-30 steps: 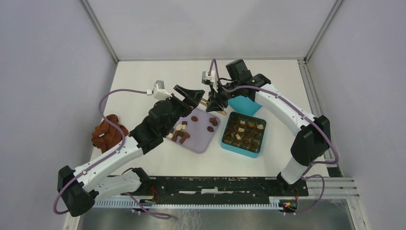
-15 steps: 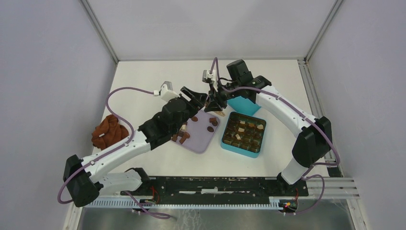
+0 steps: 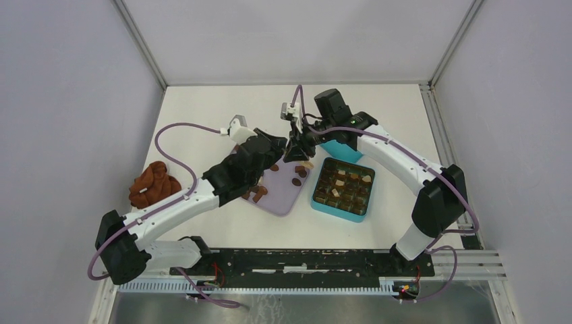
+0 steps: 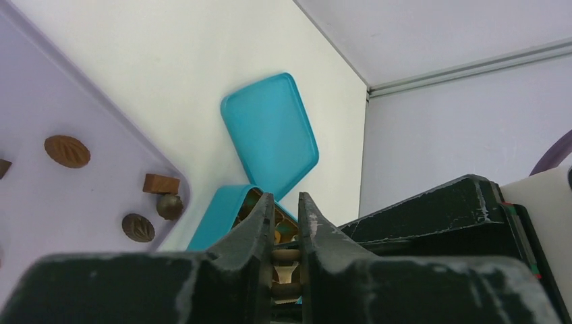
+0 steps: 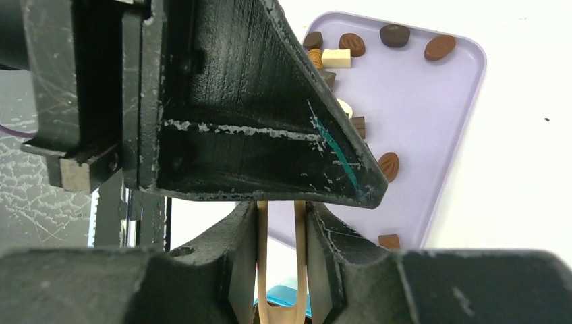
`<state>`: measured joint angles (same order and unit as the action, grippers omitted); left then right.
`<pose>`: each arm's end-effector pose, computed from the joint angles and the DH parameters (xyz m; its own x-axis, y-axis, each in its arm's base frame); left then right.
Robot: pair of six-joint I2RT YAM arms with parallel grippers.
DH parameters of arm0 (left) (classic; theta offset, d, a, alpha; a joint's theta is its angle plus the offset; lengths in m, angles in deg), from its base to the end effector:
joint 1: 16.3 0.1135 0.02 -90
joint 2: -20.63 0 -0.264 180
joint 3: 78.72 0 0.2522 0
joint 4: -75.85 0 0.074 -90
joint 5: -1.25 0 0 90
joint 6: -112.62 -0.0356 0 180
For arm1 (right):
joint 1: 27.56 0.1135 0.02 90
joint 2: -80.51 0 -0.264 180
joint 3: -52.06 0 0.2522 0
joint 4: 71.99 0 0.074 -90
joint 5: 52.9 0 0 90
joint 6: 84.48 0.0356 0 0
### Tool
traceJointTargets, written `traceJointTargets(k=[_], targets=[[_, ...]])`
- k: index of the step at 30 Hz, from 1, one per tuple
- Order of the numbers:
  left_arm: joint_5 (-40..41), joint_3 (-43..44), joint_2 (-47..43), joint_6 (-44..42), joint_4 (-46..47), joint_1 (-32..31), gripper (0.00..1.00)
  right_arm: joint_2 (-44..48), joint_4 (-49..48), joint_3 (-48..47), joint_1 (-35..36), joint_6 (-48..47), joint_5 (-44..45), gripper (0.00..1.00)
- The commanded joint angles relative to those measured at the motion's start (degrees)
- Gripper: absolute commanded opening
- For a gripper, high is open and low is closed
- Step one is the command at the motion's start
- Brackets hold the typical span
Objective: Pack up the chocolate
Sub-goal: Adjust the clamp.
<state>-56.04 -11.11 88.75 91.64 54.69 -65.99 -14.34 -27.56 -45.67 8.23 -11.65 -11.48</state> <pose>0.1896 -0.1938 0.3179 -0.3813 -0.7650 -0.5191 -0.1096 0.5949 -0.7963 0.2823 0.2364 0.3245 -0.2654 -0.4321 -0.8619 -0.9634 0.0847 0.2543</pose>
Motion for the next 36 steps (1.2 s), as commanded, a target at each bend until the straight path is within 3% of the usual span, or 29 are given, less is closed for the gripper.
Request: traceJointTargets(k=[1, 5, 11, 22, 36], targets=[[1.41, 2.11, 0.18, 3.69, -0.40, -0.22, 0.15, 1.94, -2.40, -0.50, 0.06, 1.36, 0.46, 0.33], [1.17, 0.39, -2.17, 6.16, 0.41, -0.05, 0.05, 2.57, -1.81, 0.01, -0.19, -0.04, -1.85, 0.45], [-1.36, -4.73, -6.41, 10.59, 5.63, 1.10, 0.03, 4.10, -5.66, 3.21, -0.72, 2.86, -9.28, 0.58], [-3.90, -5.94, -7.04, 13.01, 7.97, 1.47, 0.03, 4.76, -16.92, 6.70, -1.95, 13.64, -18.37, 0.55], [-3.23, -6.12, -7.22, 15.71, 7.75, 1.64, 0.03, 6.58, -14.88, 7.23, -2.49, 11.72, -12.88, 0.47]])
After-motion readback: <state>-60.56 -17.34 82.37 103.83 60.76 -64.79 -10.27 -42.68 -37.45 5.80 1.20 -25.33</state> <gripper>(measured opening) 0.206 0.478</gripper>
